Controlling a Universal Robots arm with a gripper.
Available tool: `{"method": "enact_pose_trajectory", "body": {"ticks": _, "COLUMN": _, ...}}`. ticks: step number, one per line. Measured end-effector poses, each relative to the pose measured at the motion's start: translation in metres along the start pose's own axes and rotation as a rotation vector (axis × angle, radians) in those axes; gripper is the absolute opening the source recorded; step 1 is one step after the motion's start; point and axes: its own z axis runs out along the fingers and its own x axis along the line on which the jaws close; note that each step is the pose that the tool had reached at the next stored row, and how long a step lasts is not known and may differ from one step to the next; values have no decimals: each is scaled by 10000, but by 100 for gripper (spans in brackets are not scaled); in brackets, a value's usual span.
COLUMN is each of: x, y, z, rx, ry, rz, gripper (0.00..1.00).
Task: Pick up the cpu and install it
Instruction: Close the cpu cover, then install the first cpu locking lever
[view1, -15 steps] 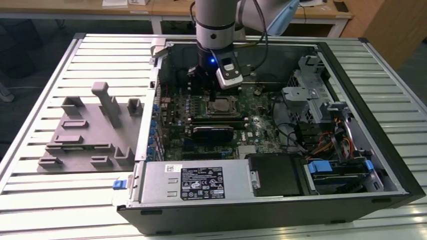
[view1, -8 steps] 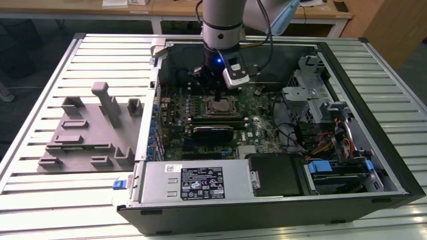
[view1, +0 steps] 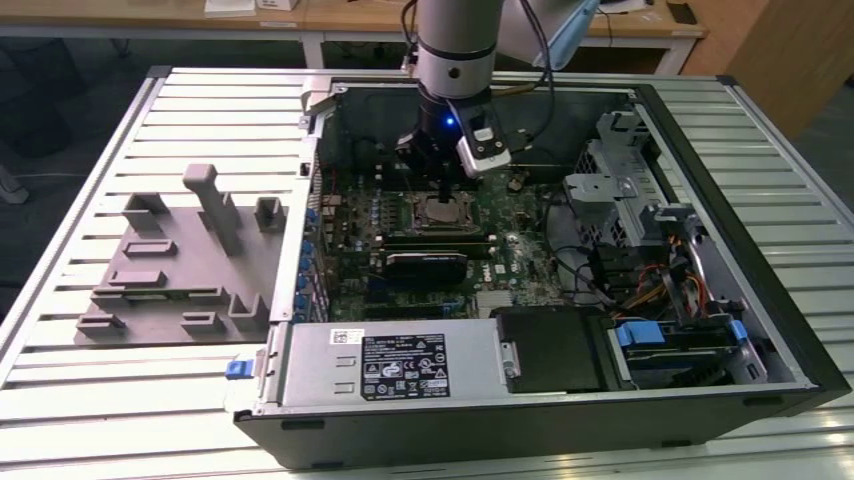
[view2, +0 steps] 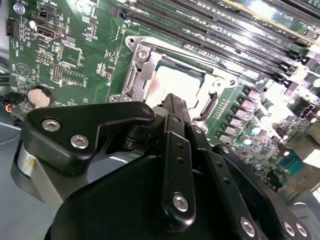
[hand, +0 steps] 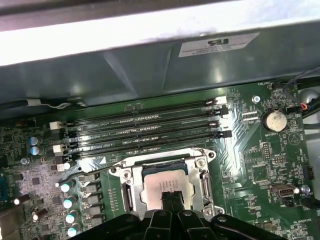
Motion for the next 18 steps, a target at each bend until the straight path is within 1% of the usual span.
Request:
{"method": "enact_pose_trajectory", "body": {"ticks": 5, "x": -2, "y": 2, "z": -81, "rx": 0, "ry": -4, "rz": 0, "gripper": 11}}
{"method": "enact_pose_trajectory", "body": {"ticks": 7, "x": -2, "y": 3, "z": -83, "rx": -2, "ry": -5, "rz": 0, "gripper": 11}}
{"method": "enact_pose_trajectory", "body": {"ticks": 8, "x": -2, "y": 2, "z": -84, "rx": 38, "ry": -11, "rz": -1, "gripper": 11}}
{"method": "enact_pose_trajectory", "body": {"ticks": 18, "x": -2, "y": 2, "z": -84, "rx": 48, "ry": -13, "rz": -2, "gripper": 11}}
